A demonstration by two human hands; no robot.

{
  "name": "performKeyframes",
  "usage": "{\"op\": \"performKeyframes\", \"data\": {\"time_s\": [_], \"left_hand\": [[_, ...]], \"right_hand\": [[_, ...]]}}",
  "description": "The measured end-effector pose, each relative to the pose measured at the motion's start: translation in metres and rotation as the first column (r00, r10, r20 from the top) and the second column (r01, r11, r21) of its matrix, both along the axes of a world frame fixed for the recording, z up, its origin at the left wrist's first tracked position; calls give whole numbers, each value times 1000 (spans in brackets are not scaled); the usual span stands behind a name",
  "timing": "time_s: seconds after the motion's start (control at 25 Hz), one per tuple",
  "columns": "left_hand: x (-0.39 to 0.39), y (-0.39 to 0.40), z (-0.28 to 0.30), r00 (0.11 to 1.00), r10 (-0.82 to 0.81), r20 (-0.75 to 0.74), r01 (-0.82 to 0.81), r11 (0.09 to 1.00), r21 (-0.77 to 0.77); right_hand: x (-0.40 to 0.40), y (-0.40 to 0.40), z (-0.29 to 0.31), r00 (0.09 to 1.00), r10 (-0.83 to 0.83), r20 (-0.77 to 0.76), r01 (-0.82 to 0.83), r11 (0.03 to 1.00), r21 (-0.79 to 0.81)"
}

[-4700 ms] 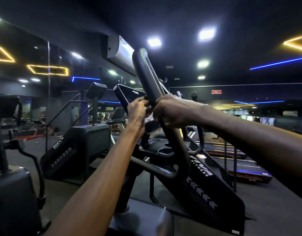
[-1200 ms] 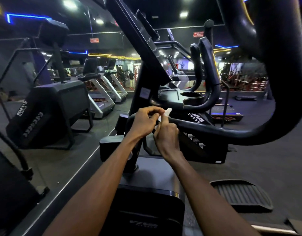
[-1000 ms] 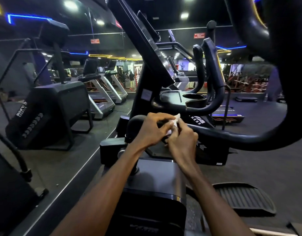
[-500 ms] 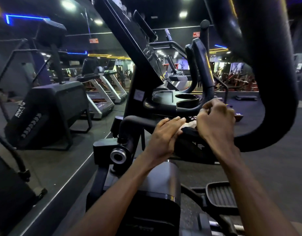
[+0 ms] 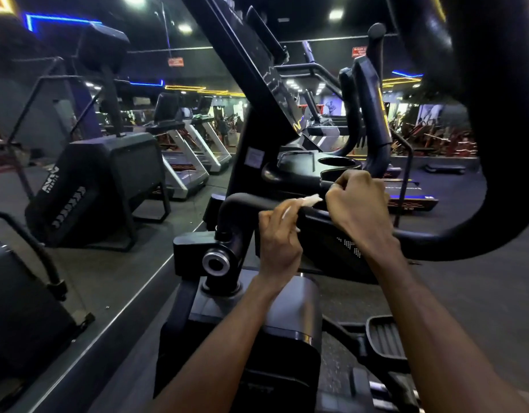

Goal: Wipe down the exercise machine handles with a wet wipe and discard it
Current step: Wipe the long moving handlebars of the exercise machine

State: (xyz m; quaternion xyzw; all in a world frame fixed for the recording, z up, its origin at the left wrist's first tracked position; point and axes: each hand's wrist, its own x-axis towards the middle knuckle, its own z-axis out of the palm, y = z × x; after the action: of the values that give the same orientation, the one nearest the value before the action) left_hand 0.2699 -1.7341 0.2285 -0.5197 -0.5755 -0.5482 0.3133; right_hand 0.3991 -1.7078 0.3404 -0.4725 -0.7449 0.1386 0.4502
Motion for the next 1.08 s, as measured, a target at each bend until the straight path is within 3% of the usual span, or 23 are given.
{"op": "performKeyframes", "data": {"time_s": [0.08,0.2,0.24,0.36,0.52,0.64,0.8,0.96,1.08], "left_hand": [[-6,1,2,997,10,78,-8,1000,-28],[-10,0,0,991,-82,-103,75,995,-63],[-19,0,2,993,-79,-87,73,995,-70],[-44,1,13,977,-29,209,50,994,-96],[-47,-1,3,980,-199,15,200,971,-133],[-77,5,7,976,-81,203,117,978,-172],[-83,5,-1,985,-171,9,170,968,-182],[-112,9,3,973,-8,231,51,983,-179],[-124,12,-4,994,-79,75,92,976,-195]], "right_hand": [[-11,-2,-2,999,4,52,-5,1000,4],[-26,-3,-3,997,-11,80,9,1000,27],[-31,-3,-3,995,-18,94,15,999,34],[-43,-1,-6,994,-16,111,14,1000,25],[-58,4,-9,993,-8,121,6,1000,17],[-71,4,-11,985,-17,171,9,999,47],[-89,7,-14,978,-30,207,14,997,77],[-111,10,-21,963,-42,265,14,994,109],[-127,14,-25,954,-42,297,-5,988,155]]}}
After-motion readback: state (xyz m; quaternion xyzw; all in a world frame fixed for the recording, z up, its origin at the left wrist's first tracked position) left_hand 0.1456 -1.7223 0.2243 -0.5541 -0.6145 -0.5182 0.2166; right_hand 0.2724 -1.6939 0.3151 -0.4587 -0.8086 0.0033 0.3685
